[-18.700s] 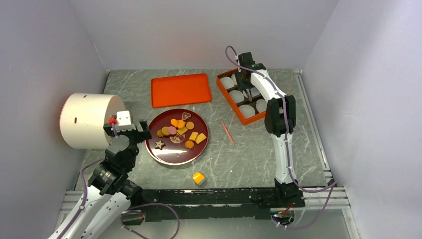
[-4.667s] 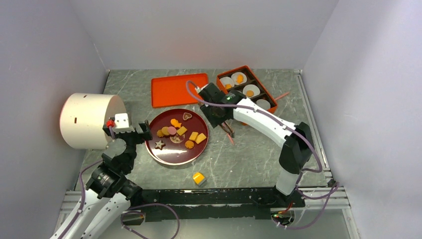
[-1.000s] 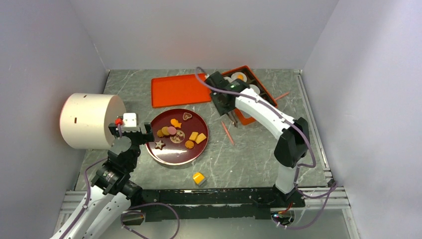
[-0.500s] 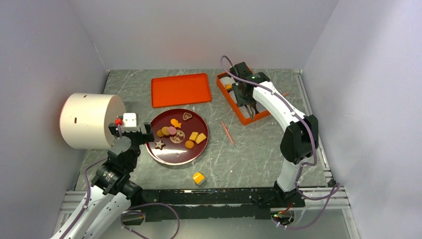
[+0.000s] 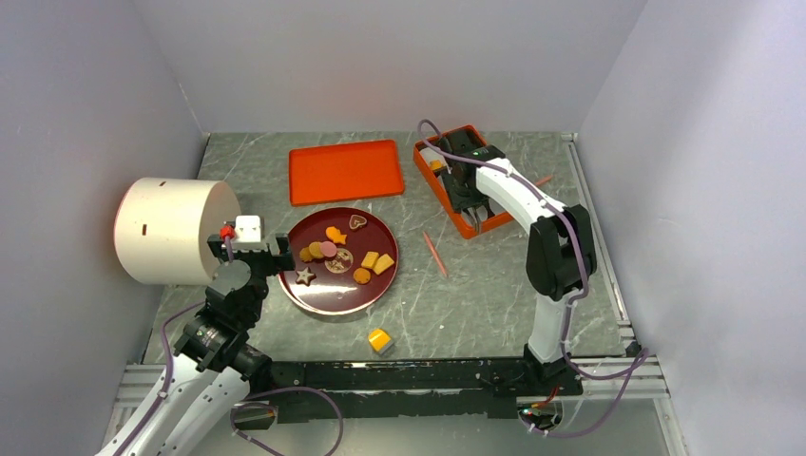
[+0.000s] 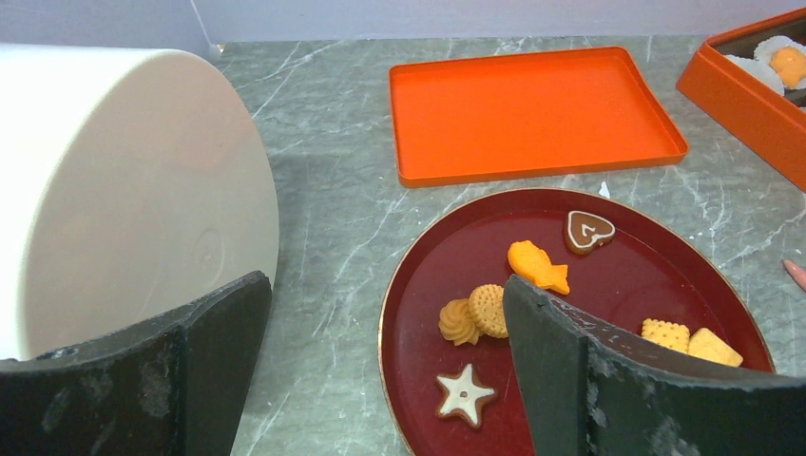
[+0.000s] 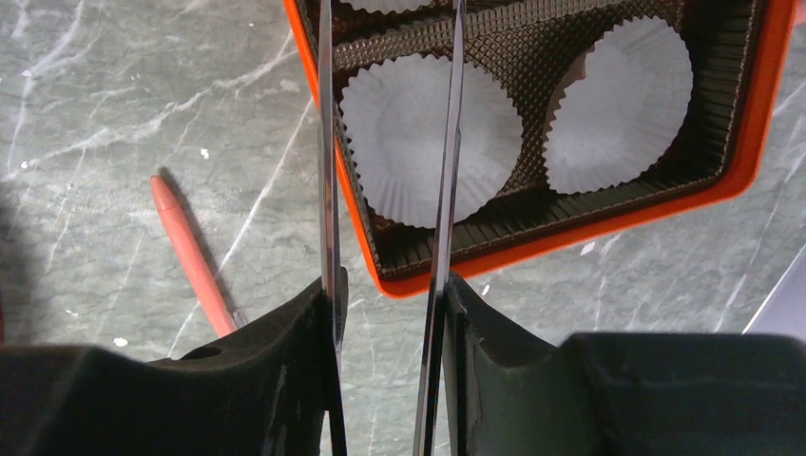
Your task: Pack the cookies
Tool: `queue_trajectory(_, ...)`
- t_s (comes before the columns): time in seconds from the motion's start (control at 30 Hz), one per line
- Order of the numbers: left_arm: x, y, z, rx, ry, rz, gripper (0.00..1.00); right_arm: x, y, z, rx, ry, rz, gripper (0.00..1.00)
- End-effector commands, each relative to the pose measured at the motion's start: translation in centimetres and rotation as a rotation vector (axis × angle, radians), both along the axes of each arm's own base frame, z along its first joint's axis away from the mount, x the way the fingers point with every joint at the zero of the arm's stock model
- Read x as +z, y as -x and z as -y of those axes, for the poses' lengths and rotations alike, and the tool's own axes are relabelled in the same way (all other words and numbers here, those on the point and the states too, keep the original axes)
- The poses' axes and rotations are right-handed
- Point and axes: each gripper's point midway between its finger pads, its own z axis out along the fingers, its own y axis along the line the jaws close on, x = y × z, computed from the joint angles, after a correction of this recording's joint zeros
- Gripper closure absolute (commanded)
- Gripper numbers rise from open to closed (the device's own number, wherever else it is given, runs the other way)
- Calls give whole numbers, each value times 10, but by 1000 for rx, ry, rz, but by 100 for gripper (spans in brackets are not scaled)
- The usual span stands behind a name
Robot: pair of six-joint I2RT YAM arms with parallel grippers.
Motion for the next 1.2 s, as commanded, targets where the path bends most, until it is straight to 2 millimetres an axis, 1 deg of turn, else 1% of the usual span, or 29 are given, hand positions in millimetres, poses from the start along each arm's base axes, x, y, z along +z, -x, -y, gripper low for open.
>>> queue_trajectory(0.0, 12, -3, 2, -2, 32, 40, 4, 0, -20, 0, -4, -21, 51, 59)
queue_trajectory(0.37, 11, -4, 3, -8, 31, 36, 4, -16, -31, -5, 6, -29, 23, 58)
queue_trajectory(0.47, 11, -4, 3, -7, 32, 37, 3, -16, -33, -6, 8, -35, 20, 55)
queue_trajectory(0.6, 10, -4, 3, -7, 30, 36, 3, -13, -32, -5, 7, -32, 23, 50)
queue_trajectory(0.73, 10, -4, 4, -8, 31, 36, 4, -5, -32, -3, 6, -27, 38, 45)
queue_trajectory(0.97, 9, -4, 5, -13, 27, 30, 3, 16, -27, -2, 6, -41, 67, 43)
queue_trajectory(1.17, 10, -4, 4, -8, 26, 29, 3, 46, -16, 1, 13, -64, 114, 44)
